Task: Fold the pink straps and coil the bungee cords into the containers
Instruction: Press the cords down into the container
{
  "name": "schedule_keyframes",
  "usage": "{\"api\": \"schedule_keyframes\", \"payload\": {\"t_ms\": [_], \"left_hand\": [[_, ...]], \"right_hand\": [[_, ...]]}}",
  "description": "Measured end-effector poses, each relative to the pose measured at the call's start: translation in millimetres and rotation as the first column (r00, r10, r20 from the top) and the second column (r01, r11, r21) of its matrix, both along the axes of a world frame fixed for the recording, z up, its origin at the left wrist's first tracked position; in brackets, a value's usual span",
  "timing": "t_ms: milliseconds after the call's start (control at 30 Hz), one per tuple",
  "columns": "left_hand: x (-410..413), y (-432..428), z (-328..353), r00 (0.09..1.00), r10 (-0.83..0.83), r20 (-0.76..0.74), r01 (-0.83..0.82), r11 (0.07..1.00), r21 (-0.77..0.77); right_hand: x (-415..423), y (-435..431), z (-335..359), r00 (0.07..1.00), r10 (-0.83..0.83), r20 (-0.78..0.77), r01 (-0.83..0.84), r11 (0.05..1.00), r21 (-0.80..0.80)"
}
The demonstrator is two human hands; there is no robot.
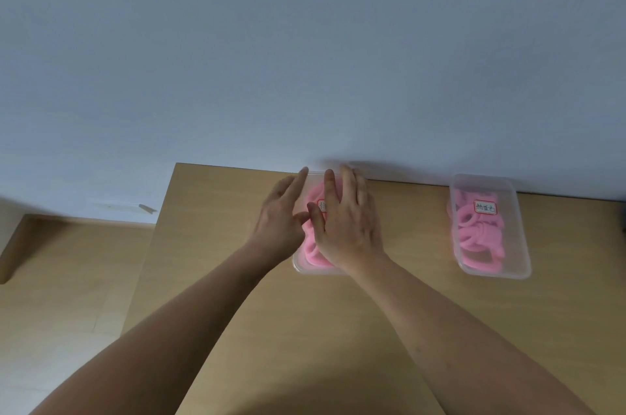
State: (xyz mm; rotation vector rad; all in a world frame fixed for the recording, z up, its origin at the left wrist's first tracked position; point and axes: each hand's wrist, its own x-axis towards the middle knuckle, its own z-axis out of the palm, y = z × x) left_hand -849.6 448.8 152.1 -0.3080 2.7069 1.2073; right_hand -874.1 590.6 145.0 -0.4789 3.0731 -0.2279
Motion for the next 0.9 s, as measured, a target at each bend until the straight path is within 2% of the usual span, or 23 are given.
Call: {"api": "schedule_keyframes", "payload": {"t_ms": [167,333,533,700,900], "left_hand": [[-1,-2,-6,0.994,-0.091,0.06,0.096,0.993,-0.075],[-4,-4,-7,0.989,-0.099,0.108,0.116,0.98,-0.164],[-10,-6,-2,0.988,-0.097,0.12,0.12,0.971,-0.207],[-7,-6,1,0.988,-0.054,0.147,0.073,0.989,-0.129],[4,1,7,0.997,0.052,0.061,-0.053,0.998,0.014]], "right_hand": [[-2,1,-5,1.0,0.014,0.012,-0.014,1.0,-0.007],[-4,3,-9,1.0,0.0,-0.015,-0.001,0.999,-0.037],[-6,3,-12,1.0,0.001,0.022,0.0,0.999,-0.039],[-7,4,-7,0.996,0.038,0.076,-0.036,0.999,-0.026],[45,24,-11,0.999,0.007,0.048,0.003,0.976,-0.219]]}}
